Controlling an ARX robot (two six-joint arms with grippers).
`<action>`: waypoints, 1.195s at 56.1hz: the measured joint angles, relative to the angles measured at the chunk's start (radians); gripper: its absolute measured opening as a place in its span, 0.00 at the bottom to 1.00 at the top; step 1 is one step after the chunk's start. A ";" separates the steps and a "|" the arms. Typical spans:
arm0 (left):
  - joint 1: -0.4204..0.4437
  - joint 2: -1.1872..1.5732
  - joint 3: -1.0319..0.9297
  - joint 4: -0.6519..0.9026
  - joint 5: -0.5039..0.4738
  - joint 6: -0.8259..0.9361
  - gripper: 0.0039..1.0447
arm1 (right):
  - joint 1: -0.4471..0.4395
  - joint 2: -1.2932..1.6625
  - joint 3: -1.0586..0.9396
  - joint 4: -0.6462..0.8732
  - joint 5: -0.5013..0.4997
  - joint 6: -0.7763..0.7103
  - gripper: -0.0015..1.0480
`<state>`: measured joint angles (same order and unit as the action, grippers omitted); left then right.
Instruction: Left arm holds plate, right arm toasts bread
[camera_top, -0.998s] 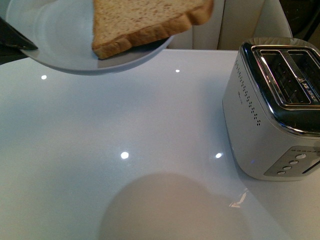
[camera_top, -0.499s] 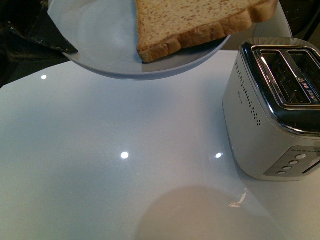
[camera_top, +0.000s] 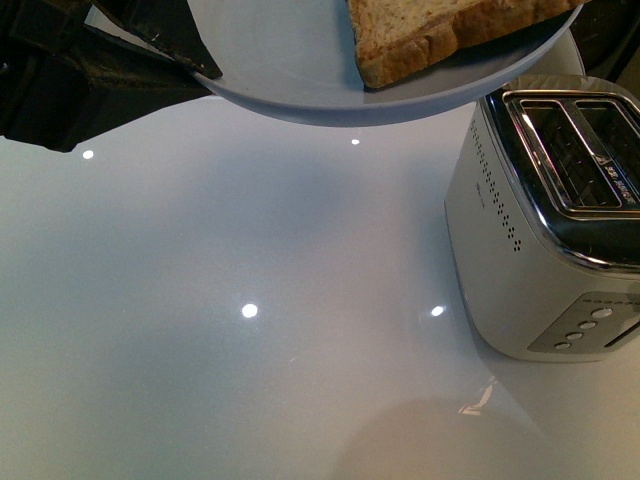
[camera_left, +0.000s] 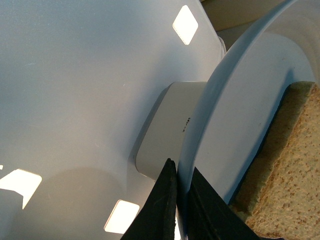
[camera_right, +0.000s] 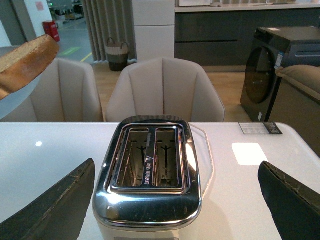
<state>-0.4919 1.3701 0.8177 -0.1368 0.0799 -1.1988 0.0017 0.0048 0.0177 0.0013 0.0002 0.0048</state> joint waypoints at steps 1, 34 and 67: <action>0.000 0.000 0.000 0.000 0.000 0.000 0.03 | 0.000 0.000 0.000 0.000 0.000 0.000 0.91; 0.000 0.000 0.000 0.000 0.000 -0.003 0.03 | -0.014 0.051 0.043 -0.115 -0.070 0.041 0.91; -0.003 -0.001 0.001 0.000 0.000 -0.003 0.03 | 0.087 0.837 0.469 -0.078 -0.302 0.560 0.91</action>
<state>-0.4946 1.3693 0.8188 -0.1368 0.0795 -1.2022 0.0883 0.8417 0.4866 -0.0769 -0.3016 0.5652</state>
